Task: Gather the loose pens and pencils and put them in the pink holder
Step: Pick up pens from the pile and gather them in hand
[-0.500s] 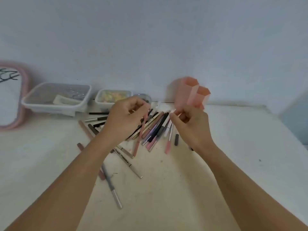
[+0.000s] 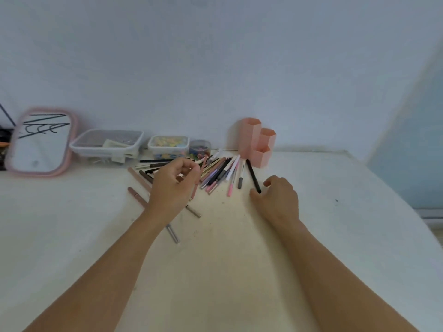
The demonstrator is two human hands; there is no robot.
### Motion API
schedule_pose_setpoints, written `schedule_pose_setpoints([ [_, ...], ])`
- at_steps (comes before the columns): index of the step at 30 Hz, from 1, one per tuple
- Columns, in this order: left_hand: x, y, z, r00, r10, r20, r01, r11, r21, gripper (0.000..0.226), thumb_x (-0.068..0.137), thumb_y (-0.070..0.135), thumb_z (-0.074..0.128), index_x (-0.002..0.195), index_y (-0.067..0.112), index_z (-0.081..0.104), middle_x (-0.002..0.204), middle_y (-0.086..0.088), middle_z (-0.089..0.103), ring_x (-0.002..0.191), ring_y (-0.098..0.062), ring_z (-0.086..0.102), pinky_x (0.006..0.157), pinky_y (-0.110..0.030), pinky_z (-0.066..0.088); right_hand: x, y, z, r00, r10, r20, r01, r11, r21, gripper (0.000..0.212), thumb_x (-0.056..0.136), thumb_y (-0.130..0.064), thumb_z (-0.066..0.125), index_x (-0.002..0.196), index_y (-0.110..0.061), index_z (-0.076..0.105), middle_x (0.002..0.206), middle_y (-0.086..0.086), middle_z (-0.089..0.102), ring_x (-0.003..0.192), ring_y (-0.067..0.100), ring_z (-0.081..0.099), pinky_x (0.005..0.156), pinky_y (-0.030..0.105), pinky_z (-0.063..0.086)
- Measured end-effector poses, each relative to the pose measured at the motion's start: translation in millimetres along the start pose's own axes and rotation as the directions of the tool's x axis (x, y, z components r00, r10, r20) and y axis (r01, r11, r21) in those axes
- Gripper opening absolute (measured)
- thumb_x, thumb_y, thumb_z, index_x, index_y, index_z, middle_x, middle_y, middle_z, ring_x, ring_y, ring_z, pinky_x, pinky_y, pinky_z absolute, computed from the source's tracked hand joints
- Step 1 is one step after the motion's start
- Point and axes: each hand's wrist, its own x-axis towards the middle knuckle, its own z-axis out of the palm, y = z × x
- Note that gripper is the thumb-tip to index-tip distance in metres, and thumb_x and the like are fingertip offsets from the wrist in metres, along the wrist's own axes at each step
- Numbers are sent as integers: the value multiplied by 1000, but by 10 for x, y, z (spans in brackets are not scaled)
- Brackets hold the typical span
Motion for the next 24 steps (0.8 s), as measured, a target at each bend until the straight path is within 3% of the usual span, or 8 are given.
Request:
schedule_pose_setpoints([
  [5, -164, 3, 35, 998, 67, -22, -68, 996, -56, 14, 96, 16, 65, 86, 26, 68, 75, 6, 67, 61, -12, 57, 55, -25, 43, 79, -47, 8, 1000, 27, -12, -26, 999, 40, 16, 83, -20, 60, 73, -8, 64, 74, 3, 65, 70, 28, 63, 61, 34, 52],
  [8, -193, -48, 44, 999, 44, 5, -44, 992, -122, 12, 97, 16, 64, 90, 25, 69, 79, 4, 68, 58, -10, 54, 53, -22, 41, 38, -55, -78, 993, 93, -73, -60, 928, 367, 12, 85, -16, 65, 76, -13, 73, 73, -3, 69, 72, 17, 65, 64, 28, 48],
  [10, -206, -50, 77, 999, -5, 54, 17, 975, -219, 9, 98, 17, 64, 97, 22, 71, 82, 0, 66, 57, -12, 53, 46, -24, 42, -98, -201, -174, 995, 74, -65, -17, 780, 625, 10, 89, -18, 69, 84, -16, 77, 75, -7, 72, 68, 7, 63, 65, 22, 48],
  [12, -221, -4, 132, 992, -61, 112, 95, 941, -324, 11, 97, 21, 65, 106, 22, 71, 84, -1, 65, 58, -13, 54, 43, -30, 44, -300, -454, -216, 995, -74, 66, -7, 607, 795, 10, 93, -16, 69, 88, -12, 76, 69, -8, 68, 59, 6, 54, 60, 21, 45],
  [16, -180, 12, 148, 985, -117, 124, 156, 910, -384, 19, 97, 27, 61, 108, 17, 72, 76, 0, 66, 59, -19, 51, 41, -25, 38, -634, -847, -72, 884, -395, 250, -17, 508, 861, 12, 97, -6, 63, 88, -4, 71, 64, -4, 66, 51, 0, 51, 53, 18, 37],
  [18, -152, -44, 113, 987, -144, 72, 159, 929, -335, 22, 103, 22, 55, 92, 12, 71, 70, -6, 64, 55, -22, 46, 41, -25, 36, -631, -905, -25, 856, -434, 282, -16, 521, 853, 15, 98, -8, 63, 87, -3, 72, 62, -6, 67, 52, 0, 53, 53, 15, 39],
  [20, -133, -64, 53, 982, -187, 36, 189, 928, -322, 32, 106, 25, 49, 82, 11, 65, 68, -10, 67, 49, -17, 48, 42, -26, 43, -490, -847, -2, 900, -341, 271, -18, 593, 805, 26, 97, -21, 66, 81, -2, 74, 62, -5, 67, 57, 3, 53, 57, 19, 41],
  [24, -110, -64, -117, 974, -219, 58, 227, 935, -273, 43, 109, 35, 34, 76, 12, 49, 48, 0, 48, 44, -12, 41, 45, -23, 44, -1, -372, 43, 999, -8, -37, 22, 919, 394, 28, 86, -41, 69, 69, -18, 68, 67, -3, 66, 69, 12, 60, 68, 30, 47],
])
